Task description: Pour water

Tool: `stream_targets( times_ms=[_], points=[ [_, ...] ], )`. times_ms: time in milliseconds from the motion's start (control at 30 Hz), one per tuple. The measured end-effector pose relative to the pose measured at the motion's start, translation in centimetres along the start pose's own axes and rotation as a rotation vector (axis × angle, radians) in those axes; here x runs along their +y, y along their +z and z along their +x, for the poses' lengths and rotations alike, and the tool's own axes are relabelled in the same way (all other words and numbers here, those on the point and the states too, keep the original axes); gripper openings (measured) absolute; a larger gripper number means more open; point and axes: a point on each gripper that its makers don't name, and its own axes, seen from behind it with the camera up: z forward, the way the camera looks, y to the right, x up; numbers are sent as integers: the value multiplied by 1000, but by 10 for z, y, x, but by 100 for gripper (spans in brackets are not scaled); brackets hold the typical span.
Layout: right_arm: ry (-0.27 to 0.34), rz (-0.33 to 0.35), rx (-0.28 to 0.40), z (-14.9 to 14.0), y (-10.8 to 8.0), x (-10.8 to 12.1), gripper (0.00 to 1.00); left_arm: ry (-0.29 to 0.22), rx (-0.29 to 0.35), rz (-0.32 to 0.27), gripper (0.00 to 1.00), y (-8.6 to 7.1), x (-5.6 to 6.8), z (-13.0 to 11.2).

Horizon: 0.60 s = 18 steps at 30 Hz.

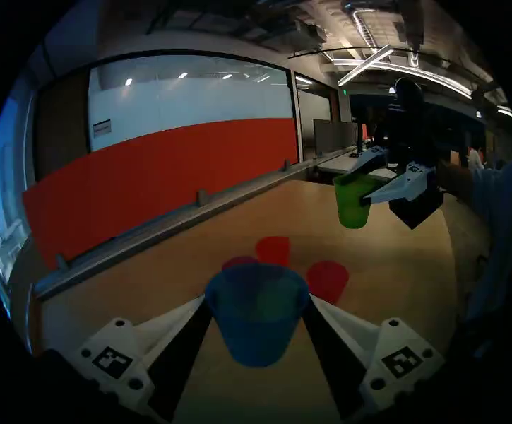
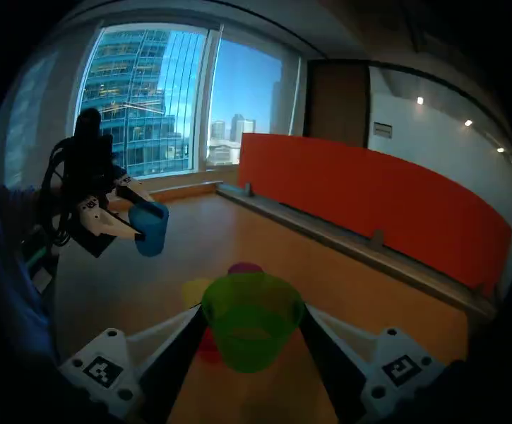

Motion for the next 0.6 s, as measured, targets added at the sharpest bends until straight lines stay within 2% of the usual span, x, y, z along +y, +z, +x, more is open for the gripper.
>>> stream_targets(
  times_ms=[600],
  points=[
    [-18,36,-151,-44,8,-1,92,5,-147,-50,86,10,10,-44]
  ],
)
